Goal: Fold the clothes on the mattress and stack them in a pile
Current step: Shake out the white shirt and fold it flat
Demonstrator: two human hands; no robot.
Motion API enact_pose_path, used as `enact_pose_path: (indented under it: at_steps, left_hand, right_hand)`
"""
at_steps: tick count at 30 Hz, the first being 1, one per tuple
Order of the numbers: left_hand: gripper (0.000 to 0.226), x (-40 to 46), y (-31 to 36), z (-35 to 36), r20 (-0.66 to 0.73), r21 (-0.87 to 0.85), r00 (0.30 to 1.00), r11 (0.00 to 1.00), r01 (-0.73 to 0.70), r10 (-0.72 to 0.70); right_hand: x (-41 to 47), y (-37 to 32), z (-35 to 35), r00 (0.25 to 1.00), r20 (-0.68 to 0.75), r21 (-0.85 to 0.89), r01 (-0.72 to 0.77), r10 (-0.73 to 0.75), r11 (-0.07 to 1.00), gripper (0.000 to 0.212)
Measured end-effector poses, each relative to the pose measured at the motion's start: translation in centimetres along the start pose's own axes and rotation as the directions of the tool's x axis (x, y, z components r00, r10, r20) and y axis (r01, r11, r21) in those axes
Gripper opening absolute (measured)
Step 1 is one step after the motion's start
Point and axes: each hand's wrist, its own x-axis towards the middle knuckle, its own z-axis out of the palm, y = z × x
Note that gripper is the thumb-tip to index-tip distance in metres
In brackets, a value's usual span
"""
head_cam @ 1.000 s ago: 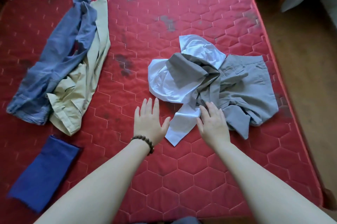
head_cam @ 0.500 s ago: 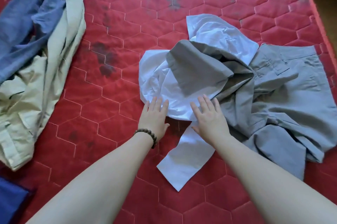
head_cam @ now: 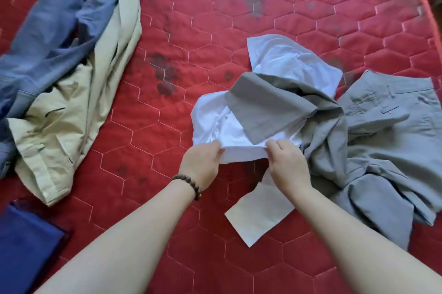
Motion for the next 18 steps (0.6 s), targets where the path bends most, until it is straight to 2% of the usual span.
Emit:
enact_pose_path:
  at_steps: [3, 5, 8, 15, 18]
  left_hand:
    - [0.018, -1.7, 0.8, -5.0, -0.097, -0.063, 0.995, 0.998, -0.016, 0.010]
    - [0.014, -2.5, 2.0, -9.3, -0.184, -0.049, 0.982, 0.998, -0.048, 0.038]
    - [0.017, -3.4, 4.3, -16.5, -0.242, -0.023, 0.969, 0.998, -0.054, 0.047]
    - [0.029, -6.2, 10.1, -34.1, -0.443, 0.064, 0.885, 0.990, -0.128, 0.143]
    - [0.030, -7.8, 12.5, -41.3, -0.515, 0.087, 0.829, 0.975, -0.204, 0.219]
  right_hand:
    - [0.6, -2.6, -4.4, 0.999, 0.023, 0.091, -0.051, 0.050, 0.995, 0.008]
    - [1.3, -4.3, -8.0, 0.998, 0.022, 0.162, -0.055, 0.052, 0.985, 0.011]
    - [2.6, -6.8, -14.8, 0.998, -0.025, 0.264, -0.049, 0.057, 0.963, 0.014]
    - [5.0, -13.0, -33.1, 0.983, -0.181, 0.377, 0.071, -0.002, 0.923, 0.014]
    - [4.9, -15.6, -40.5, 0.961, -0.275, 0.413, 0.146, -0.030, 0.899, 0.016]
